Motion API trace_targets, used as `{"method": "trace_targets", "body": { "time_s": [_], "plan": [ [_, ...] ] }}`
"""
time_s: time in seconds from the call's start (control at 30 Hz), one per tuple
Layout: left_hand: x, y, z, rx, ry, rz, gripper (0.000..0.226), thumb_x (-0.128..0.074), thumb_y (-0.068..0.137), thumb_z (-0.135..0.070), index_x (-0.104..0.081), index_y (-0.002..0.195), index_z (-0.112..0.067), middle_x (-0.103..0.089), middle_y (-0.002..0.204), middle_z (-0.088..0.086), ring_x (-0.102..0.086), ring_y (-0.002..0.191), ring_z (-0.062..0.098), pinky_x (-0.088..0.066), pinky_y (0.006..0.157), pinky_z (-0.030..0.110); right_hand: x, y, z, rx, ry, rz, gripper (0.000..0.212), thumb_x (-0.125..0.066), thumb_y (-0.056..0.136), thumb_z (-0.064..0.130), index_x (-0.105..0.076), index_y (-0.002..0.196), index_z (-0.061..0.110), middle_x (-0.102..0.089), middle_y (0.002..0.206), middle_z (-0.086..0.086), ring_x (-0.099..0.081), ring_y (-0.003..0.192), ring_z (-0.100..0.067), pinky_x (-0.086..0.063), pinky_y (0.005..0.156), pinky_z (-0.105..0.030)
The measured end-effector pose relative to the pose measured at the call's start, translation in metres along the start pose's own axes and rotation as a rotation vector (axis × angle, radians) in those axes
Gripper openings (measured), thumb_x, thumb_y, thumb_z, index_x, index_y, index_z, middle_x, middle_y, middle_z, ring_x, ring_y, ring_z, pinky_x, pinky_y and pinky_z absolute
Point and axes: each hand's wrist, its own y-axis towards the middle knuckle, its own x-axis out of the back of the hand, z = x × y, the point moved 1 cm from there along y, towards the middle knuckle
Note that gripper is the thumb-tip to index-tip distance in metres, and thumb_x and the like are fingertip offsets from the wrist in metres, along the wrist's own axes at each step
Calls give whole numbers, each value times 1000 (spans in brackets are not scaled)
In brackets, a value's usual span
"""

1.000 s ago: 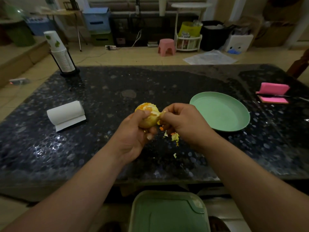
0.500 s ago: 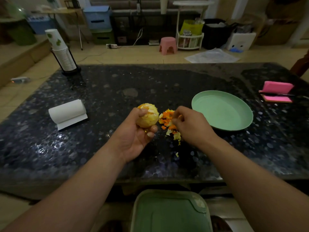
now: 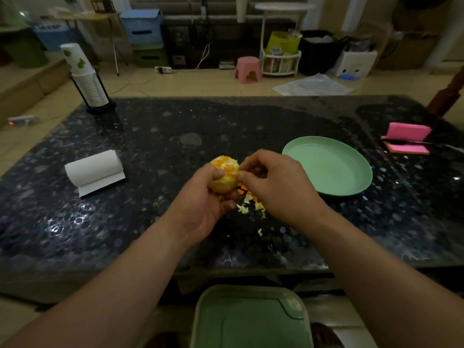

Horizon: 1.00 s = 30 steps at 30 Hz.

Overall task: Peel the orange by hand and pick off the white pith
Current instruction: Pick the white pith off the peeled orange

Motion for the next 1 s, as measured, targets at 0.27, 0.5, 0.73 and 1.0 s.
{"method": "trace_targets", "body": {
  "time_s": [0.27, 0.5, 0.73, 1.0],
  "plan": [
    [2, 0, -2, -98, 34, -29, 71, -59, 77, -20, -46, 145, -5, -60, 114, 19, -61, 73, 20, -45, 60, 32, -3, 2, 0, -63, 43, 14, 9, -74, 96, 36, -74, 91, 29, -73, 77, 10, -68, 70, -3, -59, 64, -28],
    [2, -3, -3, -123, 109, -26, 57, -57, 77, -19, -53, 133, -12, -64, 106, 15, -61, 72, 21, -46, 55, 31, 2, 3, 2, -80, 102, 34, 13, -73, 98, 42, -75, 95, 29, -75, 80, 7, -73, 73, -8, -65, 71, -42],
    [-1, -6, -1, -171, 286, -38, 52, -58, 78, -21, -53, 130, -19, -64, 107, 13, -61, 75, 20, -49, 57, 32, 3, 1, 4, -62, 0, 23, 12, -73, 96, 34, -76, 87, 26, -74, 72, 8, -70, 64, -6, -61, 63, -32],
    [-6, -6, 3, -201, 322, -43, 51, -59, 79, -23, -53, 129, -19, -65, 108, 14, -61, 78, 21, -49, 58, 33, -2, -3, 5, -12, -80, -76, 14, -72, 92, 24, -70, 78, 24, -68, 67, 8, -64, 62, -6, -48, 54, -21]
  ]
}}
